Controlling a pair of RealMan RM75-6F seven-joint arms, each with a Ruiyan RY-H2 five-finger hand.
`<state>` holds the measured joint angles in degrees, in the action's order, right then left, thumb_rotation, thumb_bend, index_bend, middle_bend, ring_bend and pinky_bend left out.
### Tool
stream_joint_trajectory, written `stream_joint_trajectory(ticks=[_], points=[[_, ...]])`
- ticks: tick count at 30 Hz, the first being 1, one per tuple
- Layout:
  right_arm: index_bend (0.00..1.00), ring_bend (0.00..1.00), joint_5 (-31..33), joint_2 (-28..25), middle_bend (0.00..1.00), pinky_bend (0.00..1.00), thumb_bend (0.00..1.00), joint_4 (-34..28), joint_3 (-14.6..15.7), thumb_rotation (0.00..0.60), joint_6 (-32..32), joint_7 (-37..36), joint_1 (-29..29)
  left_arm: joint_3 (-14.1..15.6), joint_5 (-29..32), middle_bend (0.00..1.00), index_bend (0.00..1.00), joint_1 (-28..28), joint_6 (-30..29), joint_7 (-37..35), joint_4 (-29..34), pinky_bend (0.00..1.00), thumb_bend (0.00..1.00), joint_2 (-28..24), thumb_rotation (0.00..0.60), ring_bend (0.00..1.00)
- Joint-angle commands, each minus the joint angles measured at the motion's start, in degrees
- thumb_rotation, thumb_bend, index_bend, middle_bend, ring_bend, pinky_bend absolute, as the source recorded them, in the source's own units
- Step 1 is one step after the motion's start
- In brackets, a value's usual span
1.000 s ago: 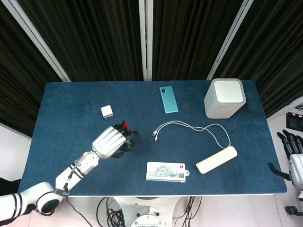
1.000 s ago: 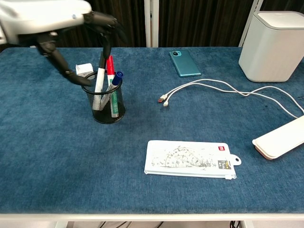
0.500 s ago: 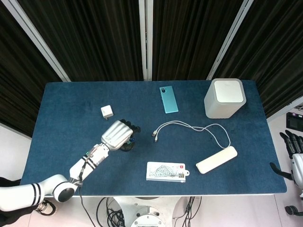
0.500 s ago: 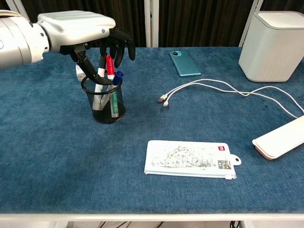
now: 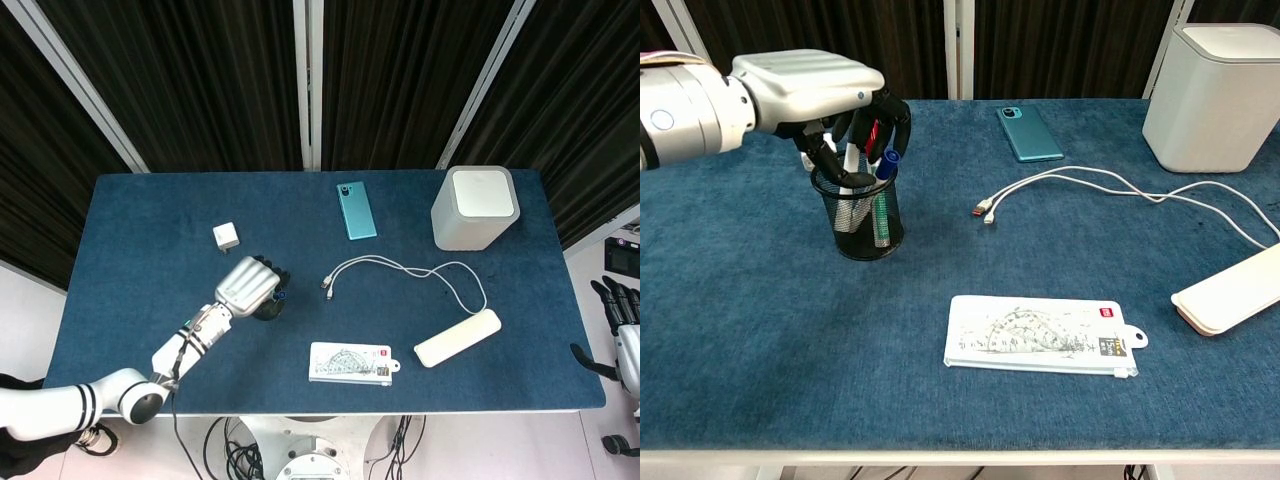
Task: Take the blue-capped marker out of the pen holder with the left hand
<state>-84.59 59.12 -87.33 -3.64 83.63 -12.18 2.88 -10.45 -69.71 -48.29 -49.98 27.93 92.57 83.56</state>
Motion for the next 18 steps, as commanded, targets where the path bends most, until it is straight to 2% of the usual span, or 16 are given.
stream_joint_trajectory(ticks=[1, 18], points=[[0.0, 0.0, 0.2, 0.0, 0.0, 0.0, 0.18, -0.2, 0.0, 0.6, -0.1, 0.3, 0.0, 0.2, 0.0, 0.51, 0.45, -0.3, 0.0, -0.5, 0.1, 0.55, 0.31, 0.1, 0.6, 0.48], [0.0, 0.0, 0.4, -0.2, 0.0, 0.0, 0.18, -1.0, 0.2, 0.6, -1.1, 1.6, 0.2, 1.6, 1.1, 0.54, 0.48, -1.5, -0.2, -0.7, 0.3, 0.56, 0.31, -0.2, 0.6, 0.49]])
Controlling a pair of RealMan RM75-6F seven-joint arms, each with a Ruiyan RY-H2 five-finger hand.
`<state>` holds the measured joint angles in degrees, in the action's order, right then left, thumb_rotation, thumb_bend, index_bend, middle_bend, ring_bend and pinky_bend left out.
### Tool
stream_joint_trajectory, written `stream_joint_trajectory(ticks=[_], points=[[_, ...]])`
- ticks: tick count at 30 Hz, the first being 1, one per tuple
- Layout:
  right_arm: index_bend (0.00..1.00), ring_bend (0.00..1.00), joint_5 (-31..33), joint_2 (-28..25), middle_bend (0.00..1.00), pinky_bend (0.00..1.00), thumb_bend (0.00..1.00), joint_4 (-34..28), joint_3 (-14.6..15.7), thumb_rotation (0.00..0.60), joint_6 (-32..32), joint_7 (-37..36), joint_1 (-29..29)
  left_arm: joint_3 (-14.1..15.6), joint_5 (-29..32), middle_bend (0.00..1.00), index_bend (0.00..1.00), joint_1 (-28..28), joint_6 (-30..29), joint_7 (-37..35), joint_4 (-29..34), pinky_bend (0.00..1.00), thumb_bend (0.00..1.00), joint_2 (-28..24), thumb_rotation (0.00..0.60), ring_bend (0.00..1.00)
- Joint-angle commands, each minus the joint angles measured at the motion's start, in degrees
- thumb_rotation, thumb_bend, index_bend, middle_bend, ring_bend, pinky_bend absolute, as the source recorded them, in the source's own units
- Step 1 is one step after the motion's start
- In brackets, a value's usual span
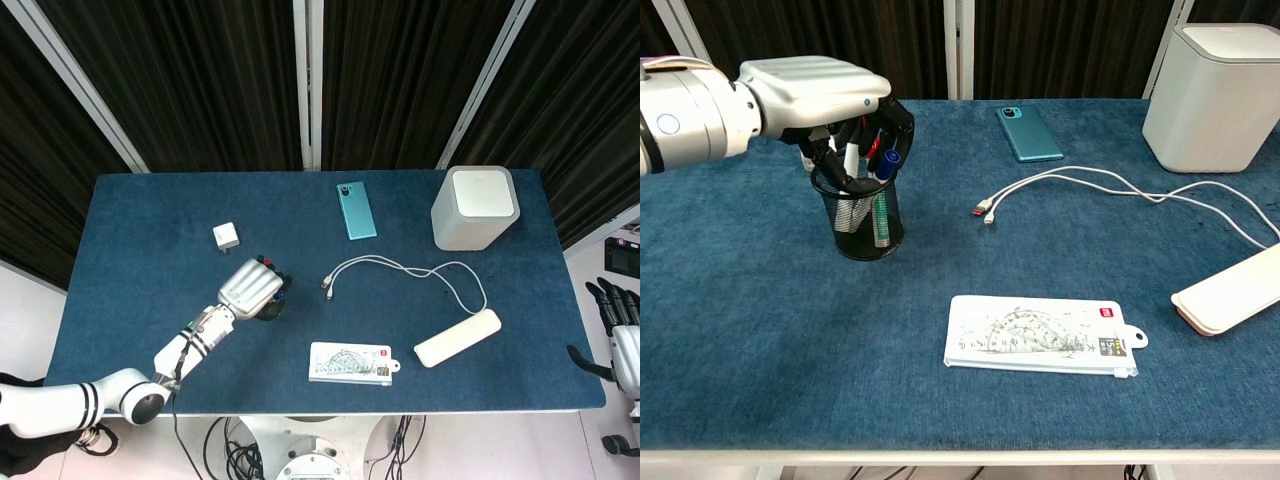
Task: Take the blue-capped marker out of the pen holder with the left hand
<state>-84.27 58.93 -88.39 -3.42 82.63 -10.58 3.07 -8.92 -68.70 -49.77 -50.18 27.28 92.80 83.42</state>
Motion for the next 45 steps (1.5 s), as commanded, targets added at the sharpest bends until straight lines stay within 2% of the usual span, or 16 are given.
stream_joint_trajectory(ticks=[1, 21, 28, 37, 45], points=[[0.0, 0.0, 0.1, 0.0, 0.0, 0.0, 0.18, 0.0, 0.0, 0.6, -0.1, 0.0, 0.0, 0.1, 0.2, 0.54, 0.48, -0.1, 0.0, 0.0, 0.0, 0.56, 0.31, 0.0, 0.6, 0.49], [0.0, 0.0, 0.5, 0.1, 0.0, 0.0, 0.18, 0.2, 0.1, 0.6, -0.9, 0.1, 0.2, 0.7, 1.6, 0.63, 0.55, -1.1, -0.5, -0.4, 0.0, 0.58, 0.32, -0.1, 0.6, 0.55], [0.0, 0.0, 0.5, -0.1, 0.0, 0.0, 0.18, 0.1, 0.0, 0.6, -0.7, -0.1, 0.1, 0.4, 1.0, 0.66, 0.58, -0.8, -1.6, -1.6, 3.0, 0.59, 0.33, -2.0, 0.6, 0.57], [0.0, 0.0, 0.1, -0.4, 0.0, 0.0, 0.18, -0.4, -0.1, 0.6, 0.0, 0.1, 0.0, 0.5, -3.1, 0.67, 0.59, 2.0, -7.6, -1.5, 12.2, 0.6, 0.33, -8.4, 0.6, 0.59], [0.0, 0.0, -0.2, -0.6, 0.0, 0.0, 0.18, -1.0, -0.2, 0.6, 0.6, 0.7, -0.2, 0.5, -7.9, 0.68, 0.6, 8.1, -16.7, -3.3, 20.3, 0.61, 0.33, -17.8, 0.6, 0.6]])
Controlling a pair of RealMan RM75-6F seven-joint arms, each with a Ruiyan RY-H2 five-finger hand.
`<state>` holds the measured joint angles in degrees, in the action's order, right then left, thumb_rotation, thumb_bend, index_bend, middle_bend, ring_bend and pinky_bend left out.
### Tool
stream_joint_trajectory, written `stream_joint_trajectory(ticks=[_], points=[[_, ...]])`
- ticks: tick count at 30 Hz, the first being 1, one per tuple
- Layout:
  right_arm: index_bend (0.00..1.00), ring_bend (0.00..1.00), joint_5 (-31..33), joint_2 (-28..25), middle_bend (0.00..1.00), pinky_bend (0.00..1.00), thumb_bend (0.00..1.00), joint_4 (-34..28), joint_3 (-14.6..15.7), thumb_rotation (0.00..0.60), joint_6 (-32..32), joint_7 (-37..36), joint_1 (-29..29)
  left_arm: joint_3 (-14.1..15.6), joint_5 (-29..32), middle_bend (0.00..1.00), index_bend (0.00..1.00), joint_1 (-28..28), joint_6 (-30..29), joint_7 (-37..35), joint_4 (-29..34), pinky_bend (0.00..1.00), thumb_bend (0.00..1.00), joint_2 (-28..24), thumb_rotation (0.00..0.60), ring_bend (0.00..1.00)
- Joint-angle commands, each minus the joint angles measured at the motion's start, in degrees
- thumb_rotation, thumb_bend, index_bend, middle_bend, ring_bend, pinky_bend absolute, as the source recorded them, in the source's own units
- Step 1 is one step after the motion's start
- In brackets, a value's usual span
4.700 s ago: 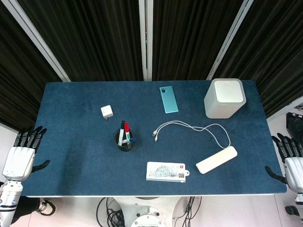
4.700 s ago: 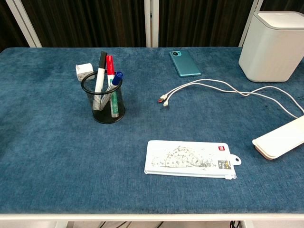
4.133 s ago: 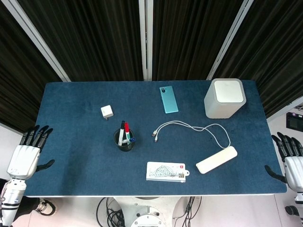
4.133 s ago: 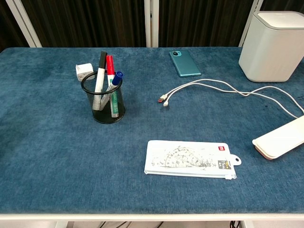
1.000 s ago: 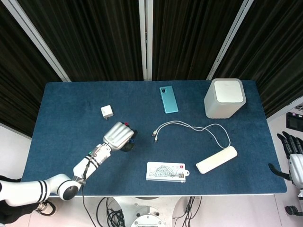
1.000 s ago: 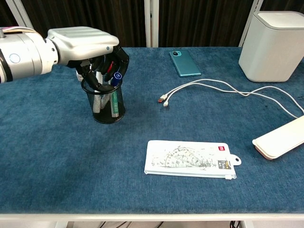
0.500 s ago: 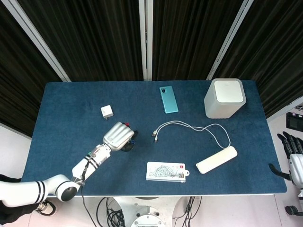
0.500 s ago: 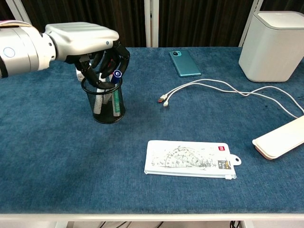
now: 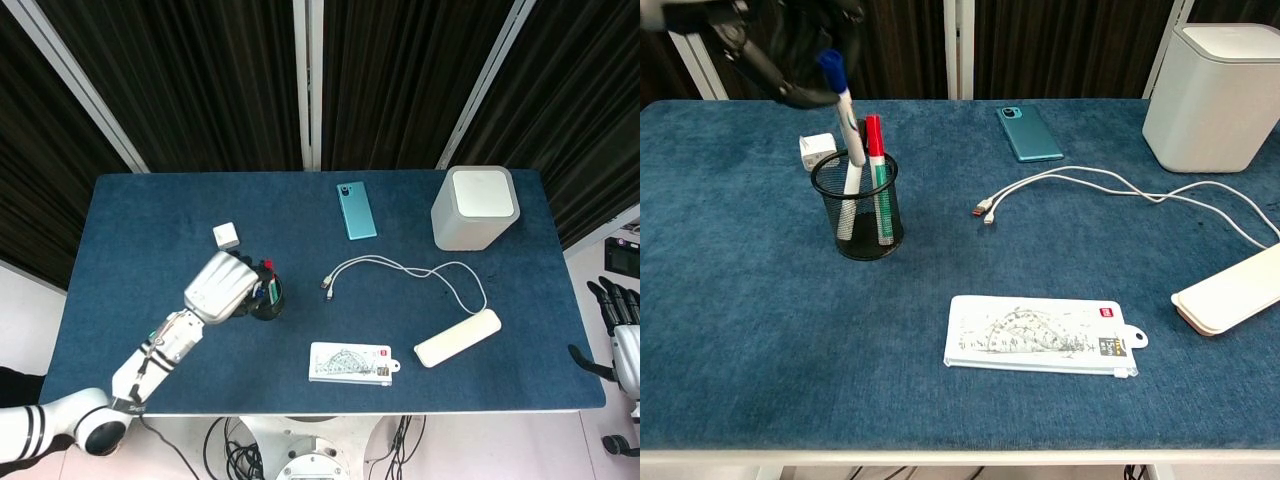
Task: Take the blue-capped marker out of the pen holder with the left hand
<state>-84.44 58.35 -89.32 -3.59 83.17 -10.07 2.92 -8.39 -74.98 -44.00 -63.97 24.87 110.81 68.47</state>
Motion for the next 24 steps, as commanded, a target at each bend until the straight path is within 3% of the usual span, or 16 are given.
stream_joint_trajectory(ticks=[1, 5, 9, 12, 16, 20, 24], points=[[0.0, 0.0, 0.0, 0.0, 0.0, 0.0, 0.18, -0.2, 0.0, 0.6, 0.0, 0.4, 0.0, -0.1, -1.9, 0.68, 0.6, 3.1, -4.0, -1.2, 2.8, 0.61, 0.33, -3.8, 0.6, 0.6], [0.0, 0.0, 0.0, 0.3, 0.0, 0.0, 0.18, -0.5, 0.0, 0.6, -0.3, 1.4, 0.2, -1.2, -0.4, 0.69, 0.61, 6.2, -8.1, -1.7, 4.5, 0.61, 0.33, -7.7, 0.6, 0.6], [0.0, 0.0, -0.2, 0.5, 0.0, 0.0, 0.18, -1.0, 0.1, 0.6, -0.6, 2.3, 0.4, -2.1, 3.3, 0.71, 0.63, 7.0, -9.7, 2.4, 1.8, 0.61, 0.34, -7.0, 0.6, 0.62], [0.0, 0.0, -0.4, 0.6, 0.0, 0.0, 0.18, -1.3, 0.1, 0.6, -0.4, 2.9, 0.5, -2.5, 9.9, 0.71, 0.63, 5.5, -4.2, 1.1, -3.0, 0.61, 0.34, -5.4, 0.6, 0.62], [0.0, 0.0, -0.5, 0.6, 0.0, 0.0, 0.18, -1.6, 0.1, 0.6, -0.3, 3.1, 0.5, -2.6, 17.9, 0.71, 0.63, 2.4, 7.4, -4.8, -14.1, 0.61, 0.35, -1.6, 0.6, 0.62], [0.0, 0.0, 0.0, 0.2, 0.0, 0.0, 0.18, -1.6, 0.0, 0.6, 0.0, 3.1, 0.2, -1.9, 18.7, 0.71, 0.63, 0.4, 11.9, -6.4, -23.8, 0.61, 0.35, 3.7, 0.6, 0.62], [0.0, 0.0, 0.6, 0.1, 0.0, 0.0, 0.18, -1.5, -0.2, 0.6, -0.2, 2.8, 0.2, -1.3, 18.9, 0.71, 0.63, -1.2, 13.4, -4.7, -29.1, 0.61, 0.35, 7.1, 0.6, 0.62]])
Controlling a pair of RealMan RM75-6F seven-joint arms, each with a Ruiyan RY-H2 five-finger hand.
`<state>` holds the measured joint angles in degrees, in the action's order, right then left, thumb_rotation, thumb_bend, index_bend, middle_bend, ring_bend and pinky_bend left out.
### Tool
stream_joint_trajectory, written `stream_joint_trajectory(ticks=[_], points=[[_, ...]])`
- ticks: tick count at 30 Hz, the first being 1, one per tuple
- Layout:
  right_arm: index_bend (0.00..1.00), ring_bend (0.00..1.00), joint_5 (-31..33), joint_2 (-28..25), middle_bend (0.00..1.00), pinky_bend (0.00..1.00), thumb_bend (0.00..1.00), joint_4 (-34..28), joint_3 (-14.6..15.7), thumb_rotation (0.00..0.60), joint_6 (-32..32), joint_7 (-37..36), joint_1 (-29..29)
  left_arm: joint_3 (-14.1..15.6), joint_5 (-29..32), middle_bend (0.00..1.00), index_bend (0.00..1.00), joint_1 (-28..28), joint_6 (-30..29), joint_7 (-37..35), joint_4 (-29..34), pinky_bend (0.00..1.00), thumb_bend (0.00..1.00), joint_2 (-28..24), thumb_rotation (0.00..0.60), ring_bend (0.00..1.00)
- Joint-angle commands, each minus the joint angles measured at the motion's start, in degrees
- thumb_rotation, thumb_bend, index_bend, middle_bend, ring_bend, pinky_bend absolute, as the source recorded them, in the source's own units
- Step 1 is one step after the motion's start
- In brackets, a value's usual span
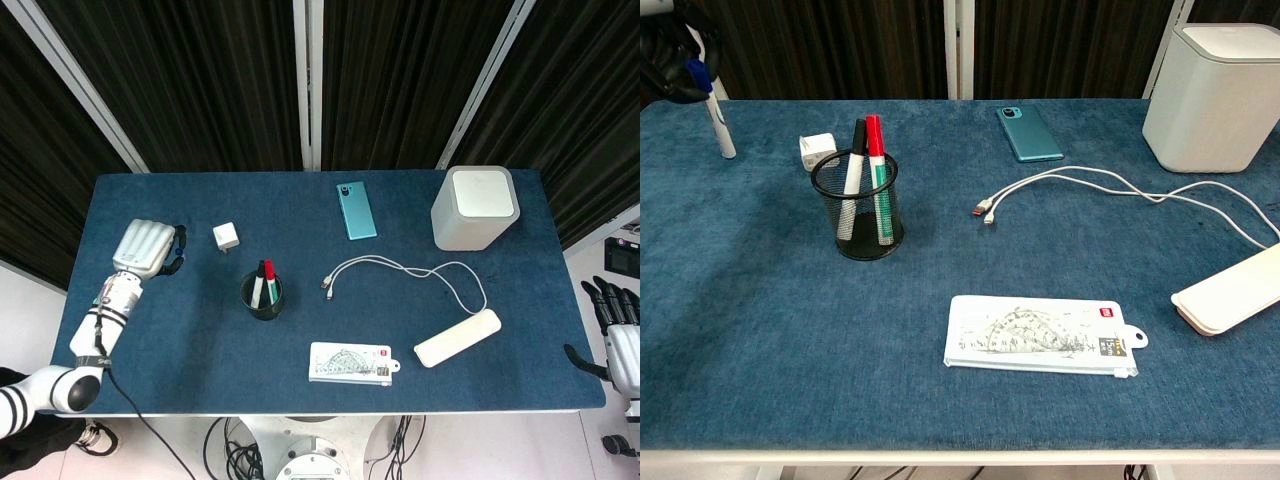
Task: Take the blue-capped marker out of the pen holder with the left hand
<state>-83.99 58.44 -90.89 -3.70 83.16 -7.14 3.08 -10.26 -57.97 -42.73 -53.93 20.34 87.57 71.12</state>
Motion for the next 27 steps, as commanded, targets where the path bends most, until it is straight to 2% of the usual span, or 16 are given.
stream_joint_trajectory(ticks=[1, 8, 11, 12, 14, 15, 16, 17, 18, 21, 25, 27], points=[[0.0, 0.0, 0.2, 0.0, 0.0, 0.0, 0.18, 0.2, 0.0, 0.6, -0.4, -0.2, 0.1, 0.7, 2.0, 0.71, 0.63, -2.8, 3.5, 0.6, -6.8, 0.61, 0.35, 5.1, 0.6, 0.62], [0.0, 0.0, 0.3, 0.7, 0.0, 0.0, 0.18, 1.0, 0.3, 0.6, -1.7, -0.7, 0.6, 1.8, 6.0, 0.71, 0.62, -5.6, 5.8, 7.3, -14.0, 0.6, 0.35, 9.6, 0.6, 0.62], [0.0, 0.0, 0.6, 0.7, 0.0, 0.0, 0.18, 1.3, 0.2, 0.6, -1.6, -1.1, 0.4, 1.7, 6.3, 0.68, 0.57, -6.1, 6.3, 7.3, -14.3, 0.59, 0.34, 10.3, 0.6, 0.59], [0.0, 0.0, 0.7, 0.6, 0.0, 0.0, 0.18, 1.4, 0.2, 0.6, -1.6, -1.2, 0.4, 1.6, 5.9, 0.64, 0.51, -6.0, 6.5, 6.5, -14.0, 0.58, 0.32, 10.3, 0.6, 0.56], [0.0, 0.0, 0.8, 0.6, 0.0, 0.0, 0.18, 1.6, 0.1, 0.6, -1.6, -1.4, 0.4, 1.7, 4.5, 0.5, 0.31, -6.0, 7.2, 5.0, -13.3, 0.57, 0.29, 10.0, 0.6, 0.46], [0.0, 0.0, 0.8, 0.6, 0.0, 0.0, 0.18, 1.7, 0.1, 0.6, -1.7, -1.5, 0.4, 1.8, 3.8, 0.39, 0.18, -6.1, 7.3, 4.7, -12.9, 0.55, 0.27, 9.8, 0.6, 0.38], [0.0, 0.0, 0.8, 0.7, 0.0, 0.0, 0.18, 1.8, 0.2, 0.6, -1.7, -1.5, 0.4, 1.8, 3.1, 0.29, 0.09, -6.1, 7.1, 4.5, -12.6, 0.52, 0.26, 9.7, 0.6, 0.33], [0.0, 0.0, 0.8, 0.7, 0.0, 0.0, 0.18, 1.8, 0.2, 0.6, -1.8, -1.6, 0.4, 1.8, 2.1, 0.24, 0.05, -6.1, 6.4, 4.3, -12.2, 0.5, 0.25, 9.8, 0.6, 0.3], [0.0, 0.0, 0.8, 0.8, 0.0, 0.0, 0.18, 1.9, 0.2, 0.6, -1.9, -1.6, 0.4, 1.8, 1.4, 0.18, 0.02, -6.0, 5.9, 4.1, -11.9, 0.46, 0.25, 9.8, 0.6, 0.26], [0.0, 0.0, 0.9, 0.9, 0.0, 0.0, 0.18, 2.0, 0.3, 0.6, -2.1, -1.6, 0.5, 1.8, -0.9, 0.07, 0.0, -5.7, 3.6, 3.9, -11.0, 0.36, 0.25, 9.8, 0.6, 0.17], [0.0, 0.0, 1.0, 0.9, 0.0, 0.0, 0.18, 2.0, 0.2, 0.6, -2.1, -1.7, 0.4, 1.9, -2.1, 0.04, 0.0, -4.7, 0.0, 5.7, -8.1, 0.33, 0.25, 8.5, 0.6, 0.12], [0.0, 0.0, 1.0, 0.9, 0.0, 0.0, 0.18, 2.0, 0.1, 0.6, -2.0, -1.7, 0.5, 2.1, -3.3, 0.04, 0.0, -3.3, -3.6, 7.0, -4.2, 0.33, 0.25, 6.7, 0.6, 0.12]])
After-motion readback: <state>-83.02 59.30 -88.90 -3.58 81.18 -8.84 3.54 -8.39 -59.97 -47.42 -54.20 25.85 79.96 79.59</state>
